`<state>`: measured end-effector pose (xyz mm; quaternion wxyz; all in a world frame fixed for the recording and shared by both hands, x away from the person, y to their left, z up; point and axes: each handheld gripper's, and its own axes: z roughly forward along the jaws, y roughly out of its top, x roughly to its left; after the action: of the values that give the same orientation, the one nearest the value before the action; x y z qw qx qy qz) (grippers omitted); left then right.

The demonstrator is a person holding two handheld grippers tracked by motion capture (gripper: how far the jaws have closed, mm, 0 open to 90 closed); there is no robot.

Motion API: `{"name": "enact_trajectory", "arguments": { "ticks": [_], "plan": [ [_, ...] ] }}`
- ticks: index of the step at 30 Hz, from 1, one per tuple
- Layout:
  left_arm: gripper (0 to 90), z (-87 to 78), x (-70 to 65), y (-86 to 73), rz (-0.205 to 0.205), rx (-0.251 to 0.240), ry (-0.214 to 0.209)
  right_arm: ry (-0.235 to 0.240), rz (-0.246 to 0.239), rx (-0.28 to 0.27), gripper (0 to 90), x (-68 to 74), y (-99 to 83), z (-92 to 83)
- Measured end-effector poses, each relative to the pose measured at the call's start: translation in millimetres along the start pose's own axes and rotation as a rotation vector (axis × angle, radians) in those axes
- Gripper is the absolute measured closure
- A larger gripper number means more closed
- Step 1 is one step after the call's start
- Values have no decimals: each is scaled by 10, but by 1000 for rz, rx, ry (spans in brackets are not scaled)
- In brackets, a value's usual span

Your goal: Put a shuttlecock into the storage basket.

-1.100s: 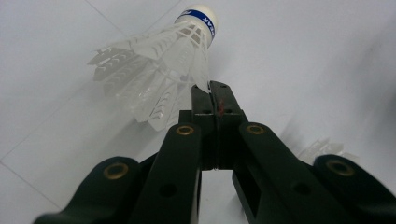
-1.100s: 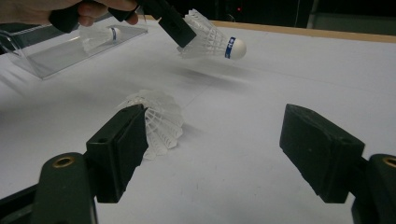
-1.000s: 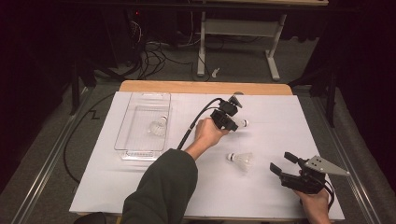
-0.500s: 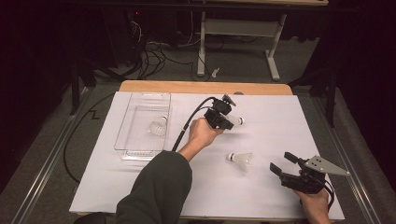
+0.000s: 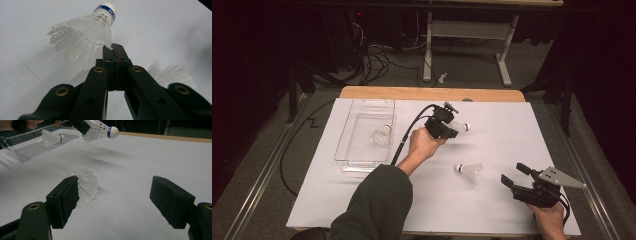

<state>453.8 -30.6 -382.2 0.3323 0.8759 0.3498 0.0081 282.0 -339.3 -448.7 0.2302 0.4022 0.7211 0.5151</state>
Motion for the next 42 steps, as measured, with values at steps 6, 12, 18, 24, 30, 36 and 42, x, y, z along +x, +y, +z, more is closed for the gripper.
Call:
{"name": "enact_trajectory", "arguments": {
  "ticks": [6,12,18,24,30,36,42],
  "plan": [
    [900,-43,4,-70,5,-29,8,-2,-2,-1,238,2,0,0],
    [900,-74,0,-161,0,-52,-1,-3,0,-1,237,3,1,0],
    [900,-149,9,-211,0,-81,3,-3,0,-1,237,3,1,0],
    [900,-227,30,-249,-3,-98,10,-3,-1,-2,237,3,1,-2],
    [900,-325,51,-304,-6,-118,7,-5,-1,-2,237,4,1,-2],
    [900,-383,88,-367,-17,-126,10,-5,-1,-2,237,4,1,-2],
    [900,-407,122,-398,-24,-125,15,-5,-2,-1,237,3,1,0]
  ]
}}
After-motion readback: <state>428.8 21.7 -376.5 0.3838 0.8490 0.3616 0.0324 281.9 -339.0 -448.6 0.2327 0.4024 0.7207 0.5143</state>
